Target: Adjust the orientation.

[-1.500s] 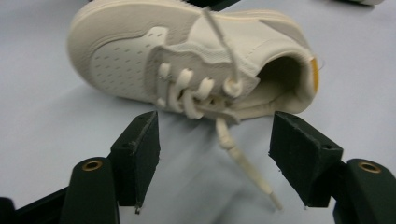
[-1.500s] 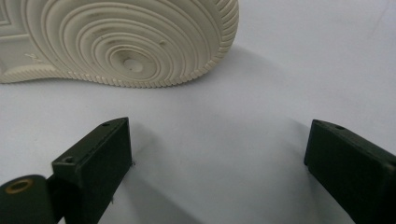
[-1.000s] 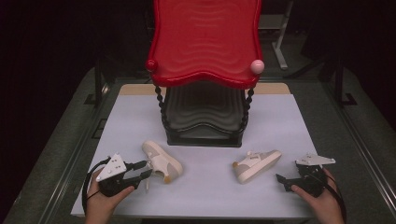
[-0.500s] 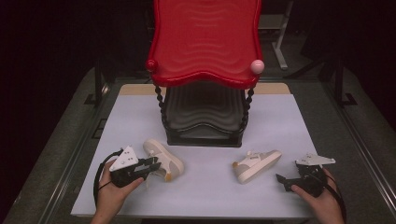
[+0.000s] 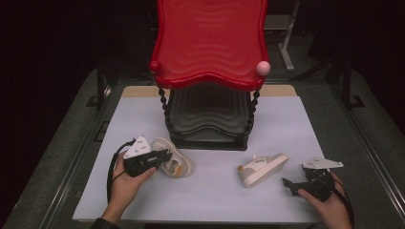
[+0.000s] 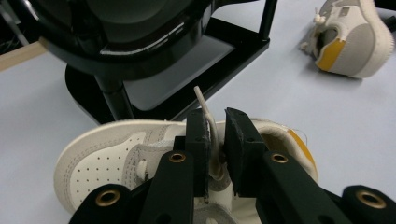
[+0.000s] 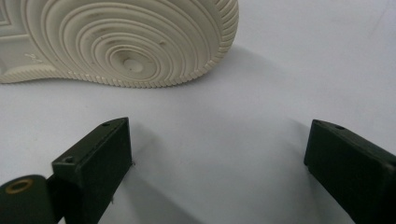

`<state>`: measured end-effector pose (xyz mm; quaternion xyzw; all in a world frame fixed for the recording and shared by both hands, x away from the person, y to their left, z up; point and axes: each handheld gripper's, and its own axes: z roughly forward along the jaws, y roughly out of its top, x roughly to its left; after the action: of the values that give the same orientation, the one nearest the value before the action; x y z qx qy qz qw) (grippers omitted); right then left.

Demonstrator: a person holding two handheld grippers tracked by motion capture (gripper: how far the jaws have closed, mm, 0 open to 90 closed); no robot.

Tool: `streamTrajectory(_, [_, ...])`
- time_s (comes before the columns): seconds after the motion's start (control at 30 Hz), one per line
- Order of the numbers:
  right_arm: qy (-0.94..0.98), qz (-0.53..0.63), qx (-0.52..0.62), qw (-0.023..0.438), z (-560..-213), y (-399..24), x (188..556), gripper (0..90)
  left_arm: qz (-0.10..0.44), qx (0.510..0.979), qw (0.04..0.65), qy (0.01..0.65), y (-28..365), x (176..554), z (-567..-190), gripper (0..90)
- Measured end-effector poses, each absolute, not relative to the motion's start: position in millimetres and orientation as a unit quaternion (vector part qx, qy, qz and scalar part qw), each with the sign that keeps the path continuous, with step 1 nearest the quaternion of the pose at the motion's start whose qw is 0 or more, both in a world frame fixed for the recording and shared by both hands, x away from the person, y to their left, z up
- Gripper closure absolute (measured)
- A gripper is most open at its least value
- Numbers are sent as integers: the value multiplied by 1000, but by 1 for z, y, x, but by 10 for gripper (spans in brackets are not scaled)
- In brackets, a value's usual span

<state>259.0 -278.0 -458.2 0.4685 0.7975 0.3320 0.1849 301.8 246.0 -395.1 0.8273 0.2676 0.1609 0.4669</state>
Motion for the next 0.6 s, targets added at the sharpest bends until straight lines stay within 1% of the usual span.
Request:
streamTrajectory(0.17, [798,332,468,185,-458,-278,259,66,166,833,457,264,236,310,-394,813])
streamTrajectory(0.3, [798,332,468,185,-458,-278,259,66,168,832,457,265,236,312,-393,807])
streamTrajectory(0.4, [798,332,468,185,-458,-278,259,67,164,825,466,273,238,309,-388,723])
streamTrajectory(0.6, [798,333,468,185,-458,-278,259,67,155,824,479,260,232,298,-383,697])
